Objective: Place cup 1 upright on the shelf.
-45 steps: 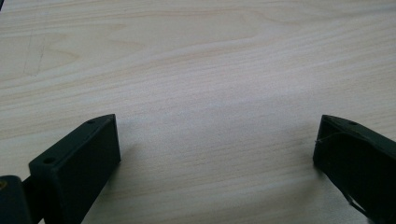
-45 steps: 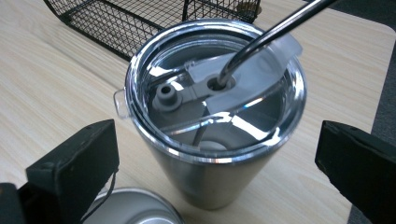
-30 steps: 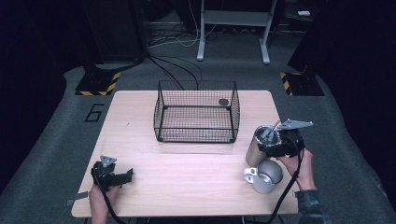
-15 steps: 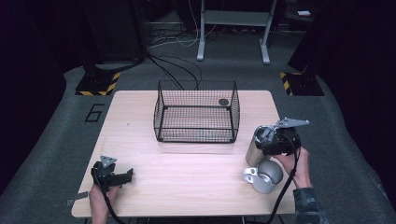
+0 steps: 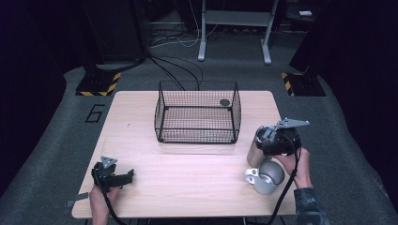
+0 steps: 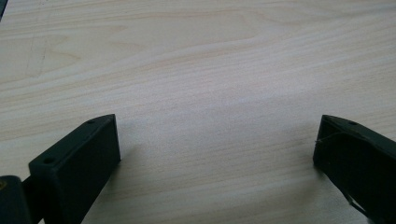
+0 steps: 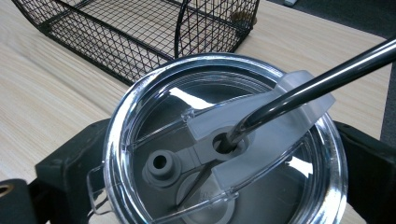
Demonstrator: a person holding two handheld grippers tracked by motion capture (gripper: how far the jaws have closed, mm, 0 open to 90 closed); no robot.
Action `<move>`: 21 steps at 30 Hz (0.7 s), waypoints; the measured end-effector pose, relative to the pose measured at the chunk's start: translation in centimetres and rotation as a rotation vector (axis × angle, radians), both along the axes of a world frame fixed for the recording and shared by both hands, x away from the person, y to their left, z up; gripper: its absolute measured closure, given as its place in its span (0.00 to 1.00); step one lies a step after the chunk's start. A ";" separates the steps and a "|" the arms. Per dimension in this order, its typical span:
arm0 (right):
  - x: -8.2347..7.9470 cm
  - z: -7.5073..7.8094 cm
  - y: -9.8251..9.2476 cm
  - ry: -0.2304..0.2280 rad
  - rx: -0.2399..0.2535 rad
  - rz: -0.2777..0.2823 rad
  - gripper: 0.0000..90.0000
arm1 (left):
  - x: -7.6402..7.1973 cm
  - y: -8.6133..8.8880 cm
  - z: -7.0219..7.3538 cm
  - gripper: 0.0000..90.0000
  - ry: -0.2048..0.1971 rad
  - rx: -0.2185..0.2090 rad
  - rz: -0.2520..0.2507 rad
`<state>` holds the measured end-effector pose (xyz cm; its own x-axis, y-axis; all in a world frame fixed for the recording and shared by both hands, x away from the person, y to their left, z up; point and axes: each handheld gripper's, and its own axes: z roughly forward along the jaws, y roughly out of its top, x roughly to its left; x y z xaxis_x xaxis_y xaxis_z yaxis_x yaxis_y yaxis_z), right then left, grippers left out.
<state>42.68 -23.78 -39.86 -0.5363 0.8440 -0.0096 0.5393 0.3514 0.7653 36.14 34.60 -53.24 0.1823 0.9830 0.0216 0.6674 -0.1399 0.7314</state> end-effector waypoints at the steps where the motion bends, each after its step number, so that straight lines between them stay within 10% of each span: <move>1: 0.0 0.0 0.0 0.010 0.002 0.004 0.03 | 0.0 0.0 0.0 0.01 0.000 -0.001 0.000; 21: 0.0 0.0 0.0 0.002 0.009 -0.008 0.04 | 0.0 0.0 0.0 0.01 0.006 -0.005 -0.001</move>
<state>42.72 -23.83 -39.87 -0.5294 0.8484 -0.0005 0.5439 0.3399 0.7672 36.16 34.64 -53.22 0.1838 0.9828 0.0154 0.6715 -0.1370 0.7282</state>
